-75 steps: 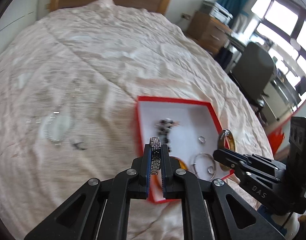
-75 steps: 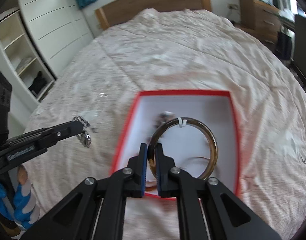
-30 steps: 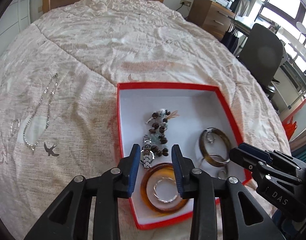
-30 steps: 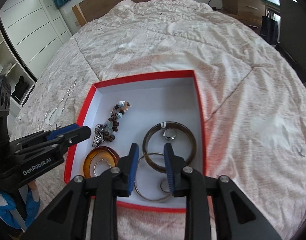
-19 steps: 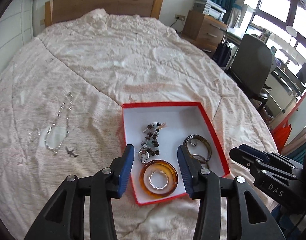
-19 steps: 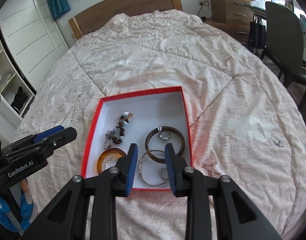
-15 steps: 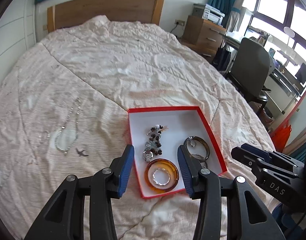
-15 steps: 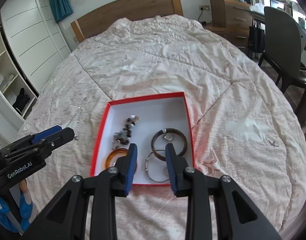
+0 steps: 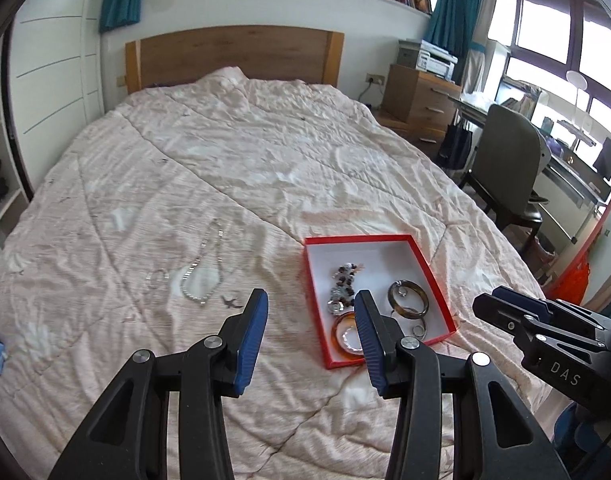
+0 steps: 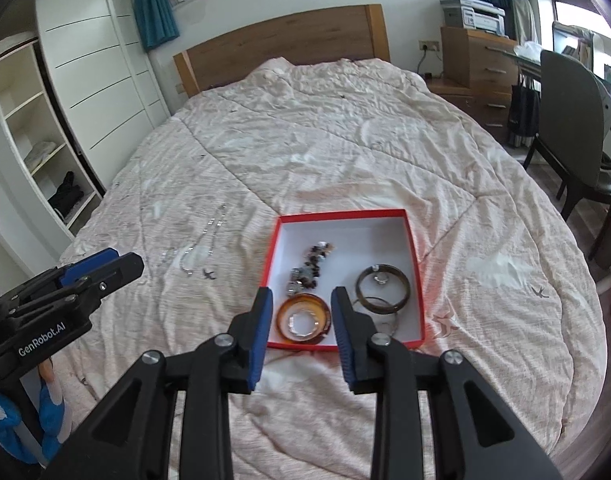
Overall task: Organize jewelry
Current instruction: 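Lift both open tools up out of the red box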
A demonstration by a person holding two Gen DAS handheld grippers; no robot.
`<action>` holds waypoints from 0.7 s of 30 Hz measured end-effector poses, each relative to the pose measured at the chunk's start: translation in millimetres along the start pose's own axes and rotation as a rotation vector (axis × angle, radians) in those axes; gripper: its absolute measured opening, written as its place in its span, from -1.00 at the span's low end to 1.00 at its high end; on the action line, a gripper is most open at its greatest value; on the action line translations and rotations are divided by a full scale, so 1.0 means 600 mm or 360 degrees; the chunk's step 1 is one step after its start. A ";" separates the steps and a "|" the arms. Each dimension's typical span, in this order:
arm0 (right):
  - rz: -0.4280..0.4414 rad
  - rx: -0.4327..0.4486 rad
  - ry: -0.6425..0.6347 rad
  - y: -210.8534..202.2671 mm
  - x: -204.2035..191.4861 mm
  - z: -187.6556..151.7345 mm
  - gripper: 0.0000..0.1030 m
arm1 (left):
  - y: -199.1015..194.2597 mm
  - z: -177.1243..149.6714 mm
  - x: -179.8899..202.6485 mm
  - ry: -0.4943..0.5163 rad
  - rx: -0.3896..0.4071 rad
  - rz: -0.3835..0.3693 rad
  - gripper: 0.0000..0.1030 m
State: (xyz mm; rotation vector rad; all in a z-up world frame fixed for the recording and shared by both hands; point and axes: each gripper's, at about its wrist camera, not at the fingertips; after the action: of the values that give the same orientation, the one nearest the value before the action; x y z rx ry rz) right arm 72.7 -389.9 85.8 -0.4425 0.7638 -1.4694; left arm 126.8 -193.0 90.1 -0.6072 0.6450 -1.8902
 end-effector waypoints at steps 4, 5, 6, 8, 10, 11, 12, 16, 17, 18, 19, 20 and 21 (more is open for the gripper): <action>0.0019 0.0019 -0.0044 -0.019 -0.031 0.001 -0.43 | -0.031 -0.005 -0.020 -0.0019 0.0034 0.0033 -0.13; 0.0023 0.0023 -0.0054 -0.022 -0.037 0.001 -0.43 | -0.040 -0.007 -0.027 -0.0026 0.0044 0.0042 -0.13; 0.0027 0.0028 -0.0066 -0.027 -0.046 0.002 -0.43 | -0.046 -0.007 -0.032 -0.0033 0.0052 0.0051 -0.14; 0.0038 0.0037 -0.0089 -0.034 -0.061 0.002 -0.43 | -0.058 -0.009 -0.043 -0.0045 0.0067 0.0070 -0.13; 0.0049 0.0046 -0.0113 -0.041 -0.077 0.002 -0.43 | -0.069 -0.011 -0.054 -0.0059 0.0081 0.0086 -0.13; 0.0054 0.0048 -0.0121 -0.044 -0.082 0.003 -0.43 | -0.074 -0.012 -0.059 -0.0065 0.0087 0.0093 -0.13; 0.0059 0.0052 -0.0132 -0.047 -0.090 0.003 -0.43 | -0.081 -0.013 -0.066 -0.0074 0.0096 0.0104 -0.13; 0.0080 0.0068 -0.0170 -0.059 -0.115 0.004 -0.43 | -0.102 -0.015 -0.085 -0.0094 0.0120 0.0133 -0.12; 0.0085 0.0074 -0.0179 -0.063 -0.120 0.004 -0.43 | -0.109 -0.016 -0.090 -0.0100 0.0128 0.0143 -0.08; 0.0090 0.0078 -0.0185 -0.066 -0.124 0.004 -0.43 | -0.113 -0.017 -0.091 -0.0104 0.0133 0.0150 -0.04; 0.0095 0.0083 -0.0193 -0.069 -0.129 0.003 -0.43 | -0.121 -0.018 -0.095 -0.0111 0.0147 0.0163 0.04; 0.0099 0.0087 -0.0199 -0.073 -0.134 0.003 -0.43 | -0.128 -0.019 -0.099 -0.0118 0.0163 0.0178 0.10; 0.0103 0.0092 -0.0207 -0.077 -0.138 0.002 -0.43 | -0.133 -0.020 -0.102 -0.0122 0.0172 0.0185 0.10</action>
State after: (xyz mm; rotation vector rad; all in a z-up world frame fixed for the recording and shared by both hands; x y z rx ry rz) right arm 46.2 -312.6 134.3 -0.4607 0.6254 -1.3849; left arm 89.1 -106.8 127.3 -0.5579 0.5144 -1.7721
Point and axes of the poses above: each gripper's, at about its wrist camera, not at the fingertips, and y roughly the way its jaws point, x to its right, z to its top, and after that the axes turned 1 degree about -y, right-handed
